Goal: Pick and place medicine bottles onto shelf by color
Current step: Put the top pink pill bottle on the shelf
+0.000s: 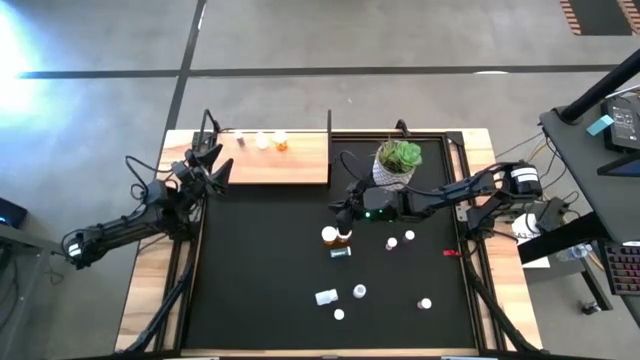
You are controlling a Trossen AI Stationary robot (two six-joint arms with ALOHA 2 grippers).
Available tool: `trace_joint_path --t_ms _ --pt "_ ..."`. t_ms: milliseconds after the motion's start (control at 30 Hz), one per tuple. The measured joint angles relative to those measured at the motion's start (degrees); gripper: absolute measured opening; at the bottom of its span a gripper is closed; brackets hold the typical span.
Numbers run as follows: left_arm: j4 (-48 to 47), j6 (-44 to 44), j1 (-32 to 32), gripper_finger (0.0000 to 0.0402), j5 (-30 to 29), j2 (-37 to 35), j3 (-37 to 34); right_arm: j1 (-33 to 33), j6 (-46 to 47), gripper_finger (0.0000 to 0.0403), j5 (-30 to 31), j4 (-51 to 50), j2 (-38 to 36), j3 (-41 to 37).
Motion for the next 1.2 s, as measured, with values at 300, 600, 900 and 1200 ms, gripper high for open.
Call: trace_joint_path --t_ms 300,600,900,1200 --pt "0.04 0.00 -0.01 0.0306 0.00 -0.03 0.00 -0.10 -6.69 0.0022 1.77 -4.48 0.02 -0.01" --pt "0.07 0.00 -0.01 0.0306 0.00 0.02 0.00 -0.09 -5.47 0.0022 11.14 -6.09 0.02 0.33" --pt "0.10 0.00 -0.01 0.0306 0.00 0.02 0.00 -0.09 9.65 0.0022 17.86 -11.88 0.02 0.35" --pt "0.09 0.00 -0.01 0.0306 0.00 -0.03 0.00 -0.09 13.03 0.0022 18.02 -26.80 0.14 4.22"
